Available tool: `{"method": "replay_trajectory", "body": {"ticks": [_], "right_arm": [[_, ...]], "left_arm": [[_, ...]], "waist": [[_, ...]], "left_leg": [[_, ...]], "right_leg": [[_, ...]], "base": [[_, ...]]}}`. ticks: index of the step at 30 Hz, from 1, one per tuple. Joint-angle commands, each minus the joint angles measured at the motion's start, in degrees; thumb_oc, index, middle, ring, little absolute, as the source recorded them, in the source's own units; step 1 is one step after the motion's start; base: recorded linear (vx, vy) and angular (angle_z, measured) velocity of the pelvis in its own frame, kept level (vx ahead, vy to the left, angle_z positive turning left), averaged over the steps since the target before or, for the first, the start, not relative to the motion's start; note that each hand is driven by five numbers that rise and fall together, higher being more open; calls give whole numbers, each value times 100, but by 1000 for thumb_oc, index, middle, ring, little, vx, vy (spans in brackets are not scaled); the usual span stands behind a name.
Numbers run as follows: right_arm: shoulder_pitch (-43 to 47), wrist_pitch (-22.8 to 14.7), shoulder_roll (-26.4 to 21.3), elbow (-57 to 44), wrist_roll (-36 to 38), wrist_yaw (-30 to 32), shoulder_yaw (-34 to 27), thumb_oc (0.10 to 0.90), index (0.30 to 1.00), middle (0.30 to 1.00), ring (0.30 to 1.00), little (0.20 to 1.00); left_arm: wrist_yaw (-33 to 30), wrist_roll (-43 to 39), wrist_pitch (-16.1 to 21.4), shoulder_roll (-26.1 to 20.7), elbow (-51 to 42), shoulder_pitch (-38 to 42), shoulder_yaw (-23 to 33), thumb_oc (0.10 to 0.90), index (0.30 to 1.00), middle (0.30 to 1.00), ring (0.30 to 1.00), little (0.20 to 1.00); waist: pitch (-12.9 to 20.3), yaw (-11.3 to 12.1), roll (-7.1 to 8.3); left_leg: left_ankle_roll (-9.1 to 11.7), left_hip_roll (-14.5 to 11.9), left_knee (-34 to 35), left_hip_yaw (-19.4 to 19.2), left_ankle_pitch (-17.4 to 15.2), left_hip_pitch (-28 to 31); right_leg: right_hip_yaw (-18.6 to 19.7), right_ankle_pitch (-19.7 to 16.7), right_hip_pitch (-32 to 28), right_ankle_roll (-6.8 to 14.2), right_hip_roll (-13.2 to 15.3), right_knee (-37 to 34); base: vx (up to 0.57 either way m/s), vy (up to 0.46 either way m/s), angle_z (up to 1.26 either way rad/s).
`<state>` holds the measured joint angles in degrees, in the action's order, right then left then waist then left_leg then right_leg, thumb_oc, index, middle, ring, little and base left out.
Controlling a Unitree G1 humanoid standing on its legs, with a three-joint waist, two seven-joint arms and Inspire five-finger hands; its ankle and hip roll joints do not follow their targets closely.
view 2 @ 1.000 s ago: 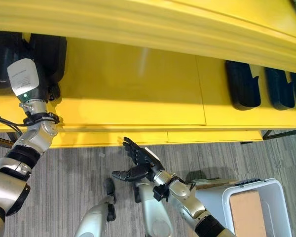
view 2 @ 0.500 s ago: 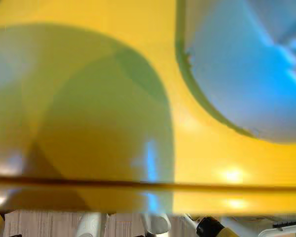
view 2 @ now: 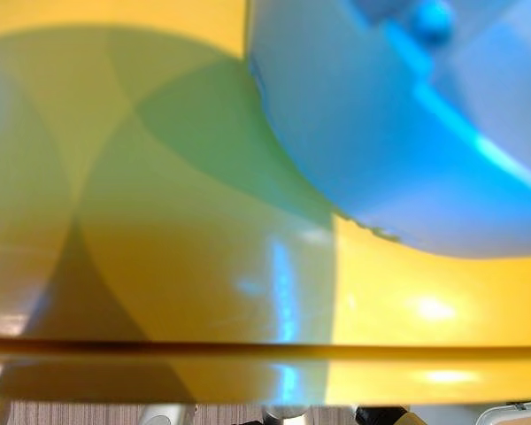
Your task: Move parts from the plastic box to the shelf.
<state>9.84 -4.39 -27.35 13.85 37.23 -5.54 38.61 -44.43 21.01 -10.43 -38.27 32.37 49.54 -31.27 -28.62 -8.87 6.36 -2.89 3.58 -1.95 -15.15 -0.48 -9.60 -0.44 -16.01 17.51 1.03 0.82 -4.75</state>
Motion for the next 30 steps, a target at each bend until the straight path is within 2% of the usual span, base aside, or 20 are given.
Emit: {"method": "replay_trajectory", "body": {"ticks": [1, 6, 8, 12, 13, 14, 15, 16, 18, 19, 20, 21, 24, 26, 30], "right_arm": [[578, -964, 259, -708, 93, 51, -664, 900, 1000, 1000, 1000, 1000], [700, -998, 310, -648, 41, 91, -687, 900, 1000, 1000, 1000, 1000], [734, -1247, 307, -689, 35, 227, -771, 900, 1000, 1000, 1000, 1000], [743, -1511, 293, -767, 69, 409, -906, 900, 1000, 1000, 1000, 1000], [739, -1545, 315, -803, 100, 338, -1032, 900, 1000, 1000, 1000, 1000], [739, -1577, 323, -830, 108, 325, -1073, 900, 1000, 1000, 1000, 1000], [727, -1558, 418, -904, 96, 335, -1128, 900, 1000, 1000, 1000, 1000], [708, -1603, 461, -917, 95, 378, -1124, 900, 1000, 1000, 1000, 1000], [620, -1732, 514, -950, 155, 493, -1160, 900, 1000, 1000, 1000, 1000], [585, -1756, 523, -968, 183, 554, -1202, 900, 1000, 1000, 1000, 1000], [510, -1805, 522, -937, 243, 637, -1296, 900, 1000, 1000, 1000, 1000], [398, -1786, 506, -941, 274, 685, -1328, 900, 1000, 1000, 1000, 1000], [213, -1711, 511, -855, 158, 858, -1379, 900, 1000, 1000, 1000, 1000], [88, -1593, 493, -779, 392, 884, -1458, 900, 1000, 1000, 1000, 1000], [-119, -1456, 425, -793, 630, 952, -1576, 900, 1000, 1000, 1000, 1000]], "left_arm": [[75, 409, 271, 351, -412, -191, -227, 400, 300, 300, 300, 300], [123, 528, 264, 535, -565, -361, -244, 400, 300, 300, 300, 300], [147, 566, 254, 614, -705, -431, -228, 400, 300, 300, 300, 300], [213, 497, 143, 635, -883, -531, -195, 400, 300, 300, 300, 300], [208, 446, 31, 622, -1031, -753, -67, 400, 300, 300, 300, 300], [183, 464, -19, 618, -1099, -845, -18, 400, 300, 300, 300, 300], [102, 479, -125, 607, -1258, -1116, 104, 400, 300, 300, 300, 300], [72, 516, -143, 615, -1319, -1220, 145, 400, 300, 300, 300, 300], [151, 635, -92, 630, -1398, -1285, 229, 400, 300, 300, 300, 300], [240, 613, -34, 590, -1402, -1213, 220, 400, 300, 300, 300, 300], [387, 580, 69, 529, -1401, -1076, 139, 400, 300, 300, 300, 300], [488, 582, 108, 553, -1423, -1067, 103, 400, 300, 300, 300, 300], [575, 573, 207, 647, -1460, -1177, 96, 400, 300, 300, 300, 300], [493, 624, 379, 830, -1388, -1371, 104, 400, 300, 300, 300, 300], [473, 804, 399, 1054, -1477, -1619, 37, 400, 300, 300, 300, 300]], "waist": [[263, 84, -262], [236, 80, -278], [211, 60, -277], [116, 59, -273], [35, 151, -262], [19, 189, -255], [-25, 296, -249], [-35, 333, -267], [-19, 376, -372], [55, 416, -397], [194, 461, -396], [258, 444, -335], [288, 453, -287], [278, 389, -285], [333, 272, -344]], "left_leg": [[288, -387, 24, 539, -38, -38], [295, -355, -69, 540, -54, -84], [306, -310, -273, 482, -132, -179], [300, -284, -470, 442, -195, -233], [307, -339, -500, 295, -208, -163], [310, -356, -489, 247, -203, -142], [289, -436, -456, 183, -183, -100], [249, -475, -451, 192, -141, -136], [122, -599, -506, 283, -122, -261], [96, -618, -515, 335, -74, -361], [129, -624, -601, 448, -3, -612], [192, -597, -815, 492, -38, -800], [385, -788, -1243, 531, -33, -1091], [495, -988, -1177, 526, 36, -1032], [512, -1084, -835, 532, 172, -791]], "right_leg": [[55, 932, -175, 709, 328, 548], [84, 976, -153, 654, 304, 600], [70, 982, -136, 628, 314, 593], [20, 944, -134, 658, 334, 622], [-317, 954, -191, 721, 375, 669], [-425, 953, -207, 743, 386, 673], [-632, 1046, -179, 777, 433, 964], [-609, 1159, -122, 765, 446, 1249], [-410, 1773, -42, 654, 447, 2274], [-375, 2050, -76, 586, 499, 2560], [-168, 2262, -264, 475, 522, 2597], [-125, 2299, -499, 476, 475, 2339], [-226, 2400, -899, 388, 427, 2062], [-315, 2488, -1143, 306, 371, 1881], [-390, 2477, -1053, 226, 345, 1912]], "base": [[-36, 2, 0], [-84, 23, -2], [-128, 37, -3], [-73, 53, -1], [-44, 67, -7], [-80, 74, -34], [-92, 0, -54], [-100, -54, -80], [-103, -161, -55], [-106, -353, 0], [-23, -427, 27], [28, -453, 40], [34, -221, 49], [-9, -105, 10], [-6, -11, -7]]}}
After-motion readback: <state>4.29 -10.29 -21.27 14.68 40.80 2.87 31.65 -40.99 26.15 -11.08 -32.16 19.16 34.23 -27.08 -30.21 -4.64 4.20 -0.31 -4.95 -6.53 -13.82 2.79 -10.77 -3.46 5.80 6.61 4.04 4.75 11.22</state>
